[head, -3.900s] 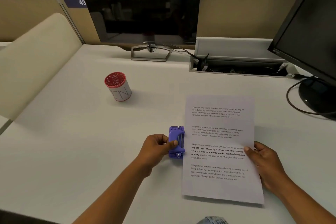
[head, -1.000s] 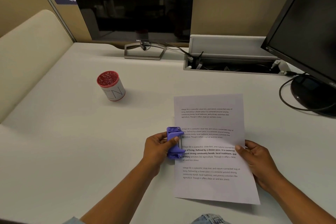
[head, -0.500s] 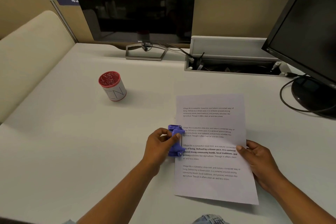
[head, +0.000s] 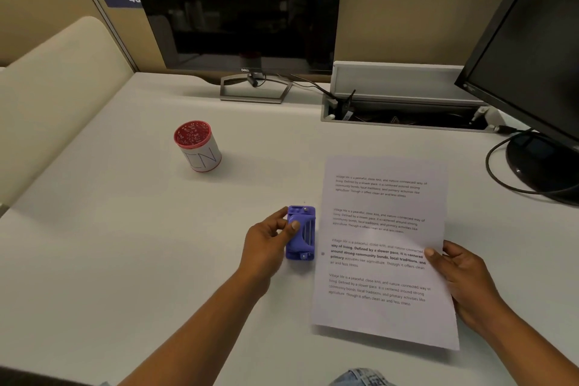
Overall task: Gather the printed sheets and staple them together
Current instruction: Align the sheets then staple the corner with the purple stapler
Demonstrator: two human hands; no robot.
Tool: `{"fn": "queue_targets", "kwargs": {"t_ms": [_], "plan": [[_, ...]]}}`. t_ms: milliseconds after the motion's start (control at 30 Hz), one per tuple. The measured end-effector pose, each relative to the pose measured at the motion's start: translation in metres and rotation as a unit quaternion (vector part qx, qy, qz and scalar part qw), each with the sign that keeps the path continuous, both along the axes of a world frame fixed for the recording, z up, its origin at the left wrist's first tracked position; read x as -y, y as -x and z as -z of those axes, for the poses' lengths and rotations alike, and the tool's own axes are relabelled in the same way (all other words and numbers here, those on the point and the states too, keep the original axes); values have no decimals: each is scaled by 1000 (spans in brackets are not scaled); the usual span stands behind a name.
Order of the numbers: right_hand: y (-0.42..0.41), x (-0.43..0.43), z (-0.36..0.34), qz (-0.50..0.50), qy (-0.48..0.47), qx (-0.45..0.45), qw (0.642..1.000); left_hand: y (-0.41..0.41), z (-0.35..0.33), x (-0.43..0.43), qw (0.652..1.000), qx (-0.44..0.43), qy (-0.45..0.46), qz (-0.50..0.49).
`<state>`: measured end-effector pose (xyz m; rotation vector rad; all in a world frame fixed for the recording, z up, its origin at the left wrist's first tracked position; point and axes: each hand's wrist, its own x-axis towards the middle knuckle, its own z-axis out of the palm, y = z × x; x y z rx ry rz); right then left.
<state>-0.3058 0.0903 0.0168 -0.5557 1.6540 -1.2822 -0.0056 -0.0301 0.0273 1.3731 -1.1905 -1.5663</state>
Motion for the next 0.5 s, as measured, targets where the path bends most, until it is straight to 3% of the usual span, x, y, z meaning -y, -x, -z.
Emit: {"fn": "queue_targets", "kwargs": {"t_ms": [233,500], "plan": [[15,-2,1,38,-8,19,999,-36,-20,25,998,32,32,-51],[14,0,4,39,-16,27,999,-93,-18,57,991,89,-4,-102]]}}
